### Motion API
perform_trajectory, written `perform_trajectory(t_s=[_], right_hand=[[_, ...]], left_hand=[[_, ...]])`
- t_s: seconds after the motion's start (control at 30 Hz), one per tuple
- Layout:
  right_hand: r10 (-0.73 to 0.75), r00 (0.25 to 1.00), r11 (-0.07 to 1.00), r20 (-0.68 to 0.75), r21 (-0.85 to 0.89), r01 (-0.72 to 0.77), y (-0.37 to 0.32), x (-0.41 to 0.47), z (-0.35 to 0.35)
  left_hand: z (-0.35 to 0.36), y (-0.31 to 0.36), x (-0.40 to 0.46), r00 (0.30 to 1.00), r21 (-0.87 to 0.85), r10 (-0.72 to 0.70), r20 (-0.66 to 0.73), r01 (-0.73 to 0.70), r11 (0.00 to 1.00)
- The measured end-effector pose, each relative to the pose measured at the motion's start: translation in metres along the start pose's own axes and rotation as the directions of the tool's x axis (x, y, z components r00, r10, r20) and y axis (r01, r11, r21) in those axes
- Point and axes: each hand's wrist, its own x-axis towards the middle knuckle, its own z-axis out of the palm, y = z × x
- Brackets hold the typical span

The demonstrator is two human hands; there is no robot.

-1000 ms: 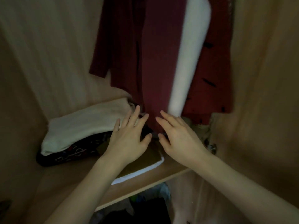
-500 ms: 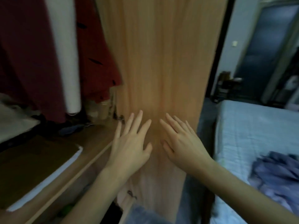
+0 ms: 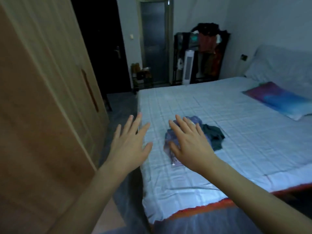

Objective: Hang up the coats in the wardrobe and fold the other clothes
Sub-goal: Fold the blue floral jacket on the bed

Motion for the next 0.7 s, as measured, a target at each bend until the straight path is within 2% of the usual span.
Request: perform_trajectory(t_s=[0.17,0.33,0.5,0.7], right_hand=[[0.157,0.988,0.986,-0.016,-0.047,-0.157,0.13,-0.026,-0.033],[0.253,0.967,0.965,0.002,-0.075,-0.253,0.241,-0.046,-0.048],[0.283,0.958,0.958,0.034,-0.049,-0.282,0.307,-0.044,-0.037],[0.271,0.959,0.962,0.079,0.008,-0.272,0.352,-0.015,0.009]], left_hand=[[0.031,0.112,0.067,0.988,-0.05,0.147,0.043,-0.144,0.988],[0.07,0.198,0.123,0.966,-0.069,0.249,0.074,-0.244,0.967],[0.11,0.241,0.162,0.954,-0.071,0.254,0.159,-0.246,0.967],[0.166,0.256,0.199,0.938,-0.046,0.215,0.272,-0.21,0.977]])
